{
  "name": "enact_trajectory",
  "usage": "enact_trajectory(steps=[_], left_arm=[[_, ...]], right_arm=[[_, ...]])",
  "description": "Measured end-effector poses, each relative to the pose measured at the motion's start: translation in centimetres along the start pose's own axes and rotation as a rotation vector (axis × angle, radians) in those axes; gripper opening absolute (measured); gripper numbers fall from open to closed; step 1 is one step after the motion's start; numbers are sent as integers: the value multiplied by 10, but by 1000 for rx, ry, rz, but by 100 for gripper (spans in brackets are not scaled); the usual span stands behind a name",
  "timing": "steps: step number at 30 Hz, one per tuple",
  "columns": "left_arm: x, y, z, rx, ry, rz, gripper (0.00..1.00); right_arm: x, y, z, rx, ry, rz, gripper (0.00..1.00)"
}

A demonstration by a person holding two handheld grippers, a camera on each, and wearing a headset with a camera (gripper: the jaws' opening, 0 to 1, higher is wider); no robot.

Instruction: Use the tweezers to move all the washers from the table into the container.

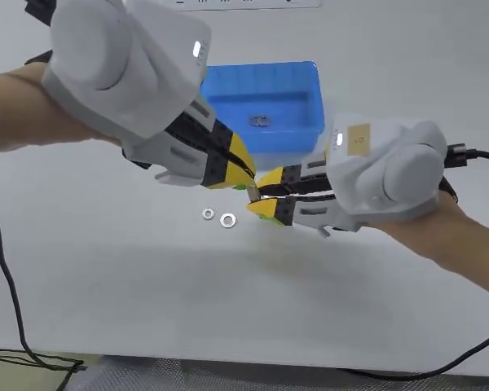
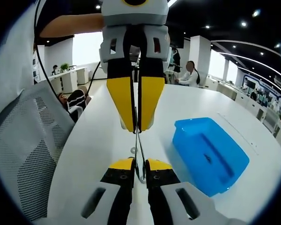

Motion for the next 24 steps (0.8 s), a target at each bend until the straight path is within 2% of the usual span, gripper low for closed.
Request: enact_trajectory(steps=[10, 24], left_arm=[[-2, 1, -4, -10, -8, 8, 6], [0, 5, 4, -12, -15, 1, 6]], right_arm=[[0, 2, -2, -7, -3, 6, 11], [0, -1, -2, -20, -1, 4, 11]])
Point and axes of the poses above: the centre of the closed fingertips' face, and the gripper's own axes: y roughly forward along the fingers, x roughly to its right, z roughly out of its top, the point moved 8 cm from there along -y, roughly backward along the fingers, and after that the axes turned 11 degrees about -y, right-handed, at the moved point
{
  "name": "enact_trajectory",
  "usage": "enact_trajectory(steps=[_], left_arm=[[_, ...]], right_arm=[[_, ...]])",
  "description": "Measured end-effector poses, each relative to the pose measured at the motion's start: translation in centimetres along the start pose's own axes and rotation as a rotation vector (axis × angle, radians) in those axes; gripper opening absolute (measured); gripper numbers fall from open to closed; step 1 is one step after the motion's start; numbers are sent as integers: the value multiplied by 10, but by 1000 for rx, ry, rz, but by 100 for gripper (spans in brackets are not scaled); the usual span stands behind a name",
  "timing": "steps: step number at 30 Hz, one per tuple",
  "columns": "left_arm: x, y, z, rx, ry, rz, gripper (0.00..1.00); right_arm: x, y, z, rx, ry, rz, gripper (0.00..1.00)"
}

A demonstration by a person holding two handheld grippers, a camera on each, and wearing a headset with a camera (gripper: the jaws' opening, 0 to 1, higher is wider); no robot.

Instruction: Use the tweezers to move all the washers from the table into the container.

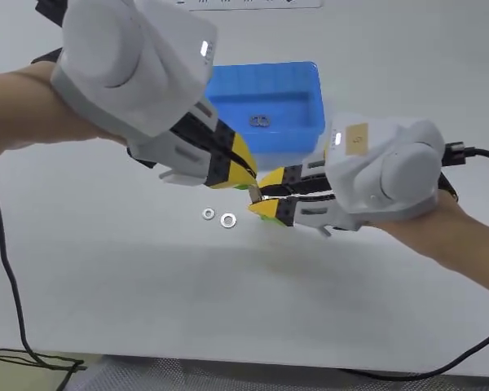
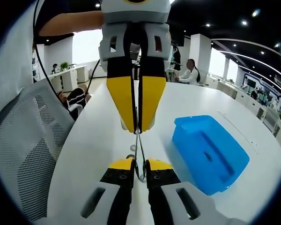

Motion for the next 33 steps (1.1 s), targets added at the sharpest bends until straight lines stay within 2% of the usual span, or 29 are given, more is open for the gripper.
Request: enact_trajectory(steps=[9, 15, 25, 33], left_arm=[[-3, 1, 3, 1, -17, 7, 6], [-1, 2, 4, 5, -20, -14, 6], [-5, -12, 4, -1, -8, -19, 6], [-6, -27, 11, 6, 18, -5, 6]], right_arm=[[2, 0, -1, -4, 27, 0, 10], [0, -2, -1, -7, 35, -2, 10], [1, -6, 10, 5, 33, -18, 10], [7, -15, 26, 27, 11, -34, 10]])
Point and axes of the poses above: the centre of the closed fingertips' face, and the gripper's own axes: y roughly forward along the fingers, x roughly to its right, z roughly out of its top, the point moved 8 cm from there along -y, roughly backward along the fingers, and after that the axes turned 11 degrees about -y, right-handed, at the moved point
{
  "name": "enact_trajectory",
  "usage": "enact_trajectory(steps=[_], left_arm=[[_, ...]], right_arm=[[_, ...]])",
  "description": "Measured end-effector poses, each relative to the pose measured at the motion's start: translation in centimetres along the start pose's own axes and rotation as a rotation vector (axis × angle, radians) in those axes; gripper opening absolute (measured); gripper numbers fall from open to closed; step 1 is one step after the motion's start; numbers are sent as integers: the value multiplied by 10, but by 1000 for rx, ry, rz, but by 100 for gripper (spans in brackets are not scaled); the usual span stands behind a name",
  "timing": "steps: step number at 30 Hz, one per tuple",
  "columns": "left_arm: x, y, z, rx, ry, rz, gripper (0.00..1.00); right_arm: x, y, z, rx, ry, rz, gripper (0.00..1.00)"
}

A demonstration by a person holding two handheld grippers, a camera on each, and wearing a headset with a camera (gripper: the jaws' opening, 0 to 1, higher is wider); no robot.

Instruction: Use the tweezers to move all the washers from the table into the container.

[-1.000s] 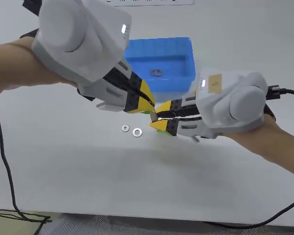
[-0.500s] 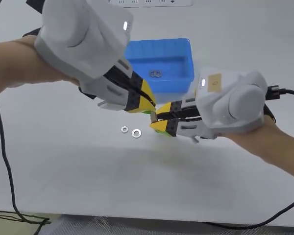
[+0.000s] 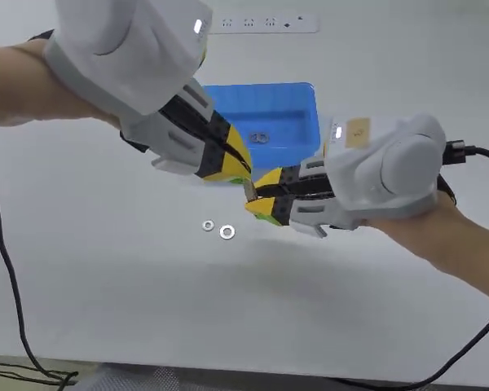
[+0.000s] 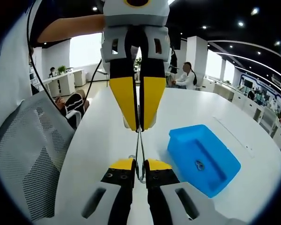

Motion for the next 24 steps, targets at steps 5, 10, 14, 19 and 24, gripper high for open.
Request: enact_trajectory(steps=[5, 10, 14, 19, 24], left_arm=[[-1, -10, 5, -14, 32, 13, 6], [-2, -23, 12, -18, 52, 29, 6], [-5, -35, 23, -16, 72, 56, 6], [-12, -46, 33, -22, 104, 79, 6], [-21, -51, 39, -34, 129, 86, 6]], right_arm=[[5, -4, 11, 0, -49, -11, 10], [11, -8, 24, 6, -88, -24, 10], [22, -12, 36, 11, -120, -49, 10], [35, -17, 45, 24, -141, -72, 10], [47, -16, 50, 22, -157, -86, 10]])
Point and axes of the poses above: the centre of the closed fingertips' face, and the gripper's own axes: y roughly forward along the fingers, x roughly to its right, z roughly out of its top, the point moved 8 cm from there along -y, roughly backward along the fingers, and after that the axes turned 11 degrees about -y, right-handed, at the moved point
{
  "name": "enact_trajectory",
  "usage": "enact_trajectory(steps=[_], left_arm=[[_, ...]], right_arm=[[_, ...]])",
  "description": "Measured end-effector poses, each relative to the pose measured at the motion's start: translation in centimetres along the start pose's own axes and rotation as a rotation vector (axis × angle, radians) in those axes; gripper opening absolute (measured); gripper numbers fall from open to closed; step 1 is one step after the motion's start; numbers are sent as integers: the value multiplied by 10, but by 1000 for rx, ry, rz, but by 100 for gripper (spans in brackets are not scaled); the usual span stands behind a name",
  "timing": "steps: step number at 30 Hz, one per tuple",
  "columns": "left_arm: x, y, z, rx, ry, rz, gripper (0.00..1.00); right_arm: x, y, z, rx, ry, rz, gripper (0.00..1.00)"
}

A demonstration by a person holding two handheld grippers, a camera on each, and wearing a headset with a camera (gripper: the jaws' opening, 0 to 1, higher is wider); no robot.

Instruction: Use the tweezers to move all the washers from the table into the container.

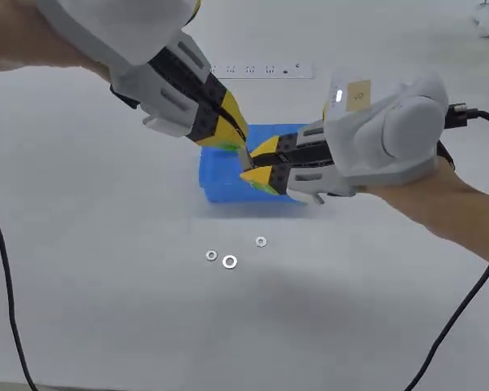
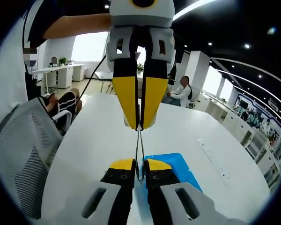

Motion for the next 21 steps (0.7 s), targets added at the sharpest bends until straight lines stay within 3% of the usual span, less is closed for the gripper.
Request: enact_trajectory(steps=[11, 21], left_arm=[[-32, 1, -2, -9, 17, 4, 6], [-59, 12, -21, -15, -4, 5, 6]], right_arm=[[30, 11, -10, -4, -7, -22, 10], [50, 35, -29, -12, 9, -17, 10]])
Point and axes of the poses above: the centre of the closed fingertips' face, and the gripper's own axes: y roughly forward along the fingers, x roughly to its right, z roughly out of its top, the point moved 8 cm from there along -y, roughly backward along the fingers, and after that the axes turned 11 degrees about -y, right-handed, at the moved point
